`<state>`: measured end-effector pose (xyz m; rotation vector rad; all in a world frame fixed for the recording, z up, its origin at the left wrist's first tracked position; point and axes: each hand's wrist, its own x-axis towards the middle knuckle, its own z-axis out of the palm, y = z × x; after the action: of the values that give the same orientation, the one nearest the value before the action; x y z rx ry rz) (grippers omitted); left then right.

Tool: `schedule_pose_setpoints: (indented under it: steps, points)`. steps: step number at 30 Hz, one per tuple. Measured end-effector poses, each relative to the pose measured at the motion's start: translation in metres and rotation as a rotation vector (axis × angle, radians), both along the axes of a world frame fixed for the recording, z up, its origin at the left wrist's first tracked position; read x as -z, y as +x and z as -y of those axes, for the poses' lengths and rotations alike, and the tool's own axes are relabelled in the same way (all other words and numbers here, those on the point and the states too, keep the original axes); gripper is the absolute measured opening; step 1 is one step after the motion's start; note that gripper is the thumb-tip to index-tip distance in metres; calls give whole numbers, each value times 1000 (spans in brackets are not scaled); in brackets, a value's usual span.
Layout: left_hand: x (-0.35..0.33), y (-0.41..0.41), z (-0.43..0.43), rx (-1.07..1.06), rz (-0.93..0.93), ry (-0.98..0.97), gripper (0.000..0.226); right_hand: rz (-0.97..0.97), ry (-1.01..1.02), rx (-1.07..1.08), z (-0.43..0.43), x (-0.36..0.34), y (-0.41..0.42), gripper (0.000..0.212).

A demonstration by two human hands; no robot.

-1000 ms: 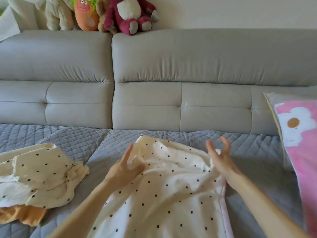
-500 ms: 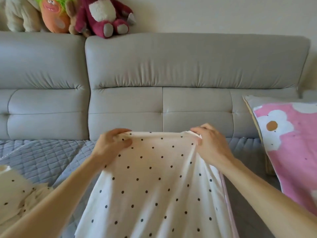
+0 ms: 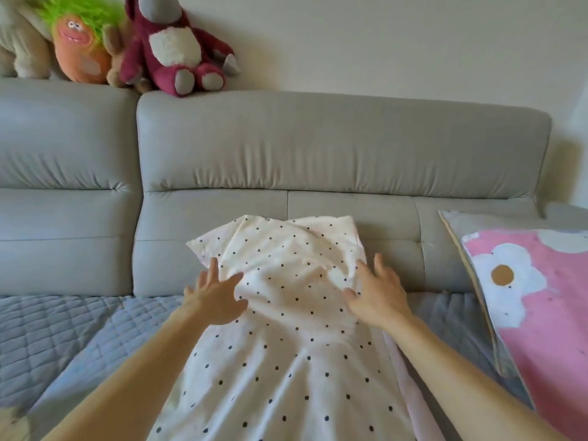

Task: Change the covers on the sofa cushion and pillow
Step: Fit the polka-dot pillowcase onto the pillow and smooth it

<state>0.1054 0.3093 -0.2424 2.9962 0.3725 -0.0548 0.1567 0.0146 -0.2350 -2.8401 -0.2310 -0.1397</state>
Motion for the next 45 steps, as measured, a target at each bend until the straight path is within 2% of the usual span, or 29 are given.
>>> schedule_pose_setpoints:
  steps: [3,7,9,11,13,15,17,20,23,26,29,31,33,35,36,38,41,42,45]
  points:
    - [31,-49,3,87,-76,6,69,-69,2,-127,27,33,-74,68]
    - [50,-145,16,173,-73,-51,74,-140,-78,-266,68,60,-174,84]
    - [55,-192,25,184,-56,-117,87,-17,-141,-353,82,66,-215,92]
    - [64,-235,38,197,-27,-128,91,63,-119,-399,97,77,-245,86]
    - [73,-269,48,209,-4,-134,89,-9,-121,-458,107,82,-264,84]
    - [82,-292,53,211,-2,-162,81,48,-110,-484,115,92,-275,69]
    - [86,-304,53,187,65,-181,68,115,-53,-462,118,94,-278,43]
    - [85,-311,46,153,208,-156,52,-36,75,-393,120,82,-272,27]
    - [78,-313,42,49,200,-142,63,-169,146,-325,117,65,-267,17]
    - [72,-311,39,-122,196,-199,70,-221,121,-217,111,63,-273,25]
    - [69,-310,32,-180,181,-169,68,-99,70,-152,104,68,-280,7]
    - [66,-310,24,-198,212,-160,66,-32,222,-60,108,61,-279,5]
    - [59,-311,18,-219,256,-159,64,189,359,63,123,48,-274,9]
    - [52,-313,19,-192,315,-131,58,490,285,107,146,39,-268,12]
    - [49,-315,22,-159,353,-113,54,563,206,113,157,39,-267,15]
    - [50,-317,30,-96,433,-133,52,491,11,114,171,45,-269,30]
    - [62,-319,34,-7,459,-289,61,320,-307,60,173,58,-276,35]
    - [66,-321,33,24,459,-275,63,263,-396,14,169,61,-280,36]
    - [75,-330,22,209,419,-17,63,158,-495,-59,161,64,-287,26]
